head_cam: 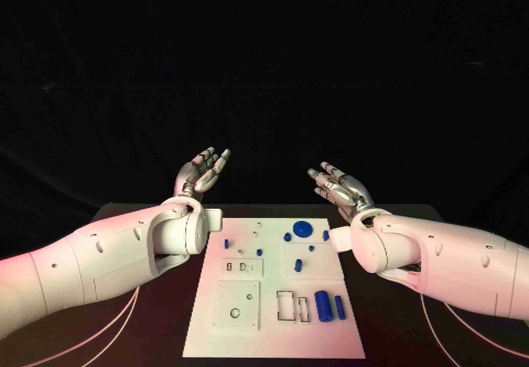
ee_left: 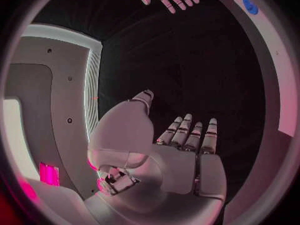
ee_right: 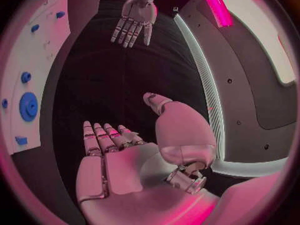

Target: Assemble the parts on the task board

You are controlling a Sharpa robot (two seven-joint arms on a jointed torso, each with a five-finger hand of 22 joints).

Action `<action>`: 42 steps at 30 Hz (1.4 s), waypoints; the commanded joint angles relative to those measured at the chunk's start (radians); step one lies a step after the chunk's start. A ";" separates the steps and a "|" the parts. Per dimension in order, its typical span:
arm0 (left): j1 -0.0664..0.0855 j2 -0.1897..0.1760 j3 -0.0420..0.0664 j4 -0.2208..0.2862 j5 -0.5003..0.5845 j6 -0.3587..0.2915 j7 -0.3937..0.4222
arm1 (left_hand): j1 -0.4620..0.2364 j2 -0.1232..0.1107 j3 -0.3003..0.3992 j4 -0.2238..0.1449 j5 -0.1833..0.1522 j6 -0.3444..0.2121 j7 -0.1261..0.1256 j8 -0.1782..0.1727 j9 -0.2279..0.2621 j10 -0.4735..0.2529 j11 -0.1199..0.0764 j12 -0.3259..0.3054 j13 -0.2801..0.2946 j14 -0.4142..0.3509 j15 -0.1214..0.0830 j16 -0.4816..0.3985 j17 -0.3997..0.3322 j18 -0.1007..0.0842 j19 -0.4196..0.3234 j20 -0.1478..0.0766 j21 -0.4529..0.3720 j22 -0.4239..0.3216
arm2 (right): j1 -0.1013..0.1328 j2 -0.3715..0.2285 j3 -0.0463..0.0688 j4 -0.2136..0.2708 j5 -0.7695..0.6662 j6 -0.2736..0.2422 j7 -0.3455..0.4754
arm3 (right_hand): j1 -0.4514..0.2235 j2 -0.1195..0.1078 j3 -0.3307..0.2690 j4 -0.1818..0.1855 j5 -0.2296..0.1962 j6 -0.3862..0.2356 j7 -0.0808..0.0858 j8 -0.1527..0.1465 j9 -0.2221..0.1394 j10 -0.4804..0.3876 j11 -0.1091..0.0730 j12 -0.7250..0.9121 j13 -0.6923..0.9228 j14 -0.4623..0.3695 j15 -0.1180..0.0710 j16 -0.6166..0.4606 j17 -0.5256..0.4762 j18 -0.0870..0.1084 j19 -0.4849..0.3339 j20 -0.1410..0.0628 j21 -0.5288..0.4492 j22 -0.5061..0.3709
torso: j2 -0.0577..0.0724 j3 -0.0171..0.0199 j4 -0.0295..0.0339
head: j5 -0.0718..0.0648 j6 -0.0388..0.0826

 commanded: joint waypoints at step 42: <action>0.034 -0.225 0.020 0.282 -0.115 0.277 -0.102 | 0.221 -0.070 0.037 0.008 0.078 0.599 0.061 0.183 0.118 0.724 0.003 0.052 0.018 0.865 -0.065 0.273 0.196 0.121 0.627 -0.041 0.249 0.078 | 0.143 -0.041 -0.026 -0.018 -1.347 0.268 -0.475 | 0.235 -0.176 0.093 -0.260 0.011 0.876 0.021 0.238 0.323 1.125 -0.200 0.053 0.098 1.315 -0.273 0.953 0.795 0.124 1.076 -0.194 0.673 0.353 | 0.143 -0.0057 0.0145 | -0.022 -0.026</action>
